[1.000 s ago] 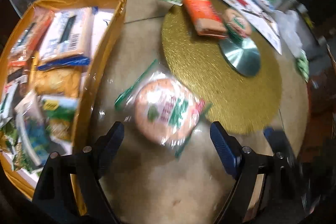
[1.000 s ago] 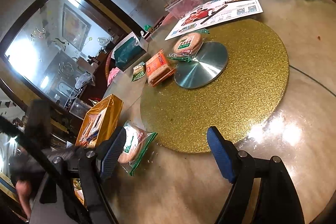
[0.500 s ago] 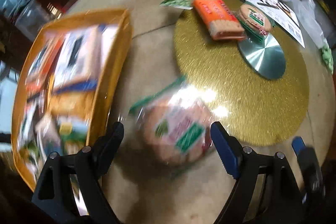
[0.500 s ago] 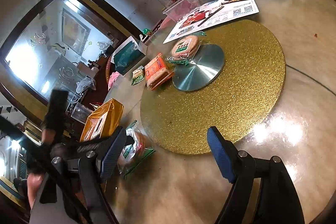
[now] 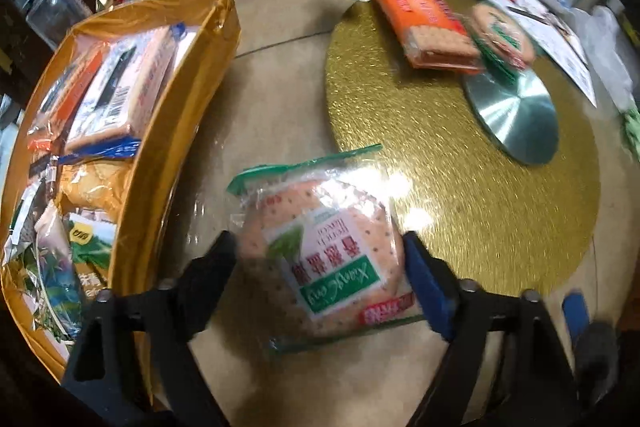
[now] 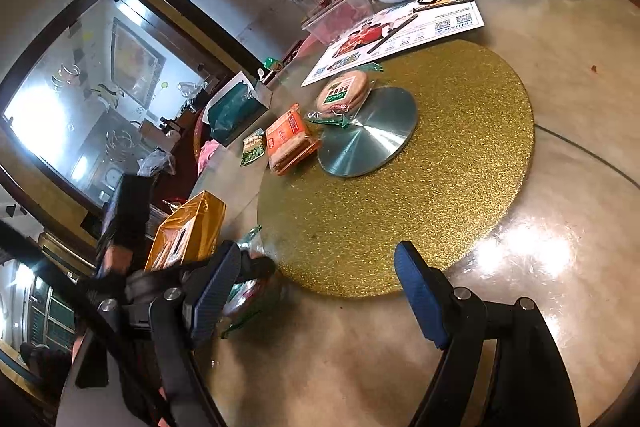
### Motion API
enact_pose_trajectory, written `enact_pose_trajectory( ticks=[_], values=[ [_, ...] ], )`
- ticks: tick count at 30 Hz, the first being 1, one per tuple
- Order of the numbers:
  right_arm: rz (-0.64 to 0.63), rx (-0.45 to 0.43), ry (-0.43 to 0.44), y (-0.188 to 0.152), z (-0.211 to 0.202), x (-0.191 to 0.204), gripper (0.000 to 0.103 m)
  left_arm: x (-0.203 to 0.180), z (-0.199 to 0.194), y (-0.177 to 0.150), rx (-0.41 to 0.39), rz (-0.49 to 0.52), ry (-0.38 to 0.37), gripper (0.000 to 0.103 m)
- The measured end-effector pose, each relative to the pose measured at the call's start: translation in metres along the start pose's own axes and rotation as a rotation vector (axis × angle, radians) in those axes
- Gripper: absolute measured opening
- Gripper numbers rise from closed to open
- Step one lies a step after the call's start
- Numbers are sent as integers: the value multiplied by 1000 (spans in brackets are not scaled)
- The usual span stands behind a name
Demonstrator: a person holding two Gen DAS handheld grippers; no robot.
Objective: Organize snacks
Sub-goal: 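Grasp a round Xiang Cong cracker bag with the left gripper, then grasp the orange cracker pack with the right gripper while the left carries its cracker bag to the tray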
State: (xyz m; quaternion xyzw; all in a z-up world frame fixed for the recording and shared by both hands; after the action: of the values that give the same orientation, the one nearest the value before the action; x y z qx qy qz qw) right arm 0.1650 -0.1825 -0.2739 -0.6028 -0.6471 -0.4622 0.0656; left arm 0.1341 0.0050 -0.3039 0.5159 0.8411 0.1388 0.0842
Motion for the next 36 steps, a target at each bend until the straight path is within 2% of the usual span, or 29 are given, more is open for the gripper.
enact_pose_trajectory(
  ticks=[5, 7, 10, 13, 15, 17, 20, 22, 25, 26, 27, 28, 29, 33, 36],
  values=[
    [-14, 11, -9, -1, 3, 0, 80, 8, -3, -12, -79, 45, -11, 78],
    [-23, 21, -18, -1, 4, 0, 80, 10, -6, -17, -78, 56, -21, 77],
    [-42, 58, -14, 0, 5, 6, 80, 10, -19, -26, -58, 69, -112, 77],
    [-137, 106, -25, 9, 12, 25, 80, 16, -54, -41, -112, 80, -211, 77],
    [-209, 127, -37, 22, 25, 43, 80, 29, -77, -51, -140, 68, -290, 77],
    [-284, 148, -79, 36, 48, 59, 80, 51, -102, -59, -181, 48, -337, 77],
    [-405, 191, -158, 54, 100, 81, 79, 82, -125, -63, -240, 9, -350, 77],
    [-428, 203, -231, 66, 135, 81, 79, 110, -134, -65, -266, -32, -350, 77],
    [-422, 225, -281, 81, 179, 72, 79, 147, -136, -65, -302, -100, -314, 77],
    [-427, 236, -295, 82, 186, 68, 78, 160, -135, -65, -307, -124, -307, 77],
    [-440, 237, -334, 82, 196, 65, 71, 172, -133, -66, -309, -145, -302, 77],
    [-454, 235, -354, 81, 200, 63, 60, 180, -131, -65, -309, -157, -296, 77],
    [-458, 240, -353, 78, 201, 64, 55, 189, -129, -65, -309, -171, -285, 77],
    [-443, 203, -382, 66, 185, 62, 54, 207, -122, -67, -299, -187, -281, 77],
    [-405, 205, -421, 40, 157, 58, 54, 211, -120, -62, -303, -180, -278, 77]
  ],
)
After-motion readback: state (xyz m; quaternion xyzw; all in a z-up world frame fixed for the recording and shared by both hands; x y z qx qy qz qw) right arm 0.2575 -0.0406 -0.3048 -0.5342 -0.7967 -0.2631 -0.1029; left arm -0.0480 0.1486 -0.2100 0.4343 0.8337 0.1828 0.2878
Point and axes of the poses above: each gripper's, at about its wrist camera, not at the fingertips, and z roughly the way its jaws point, x to its left, y to its top, the point moved 8 cm from there along z, roughly the way its jaws point, and after that the axes turned 1 degree about z, right-handed, at the moved point
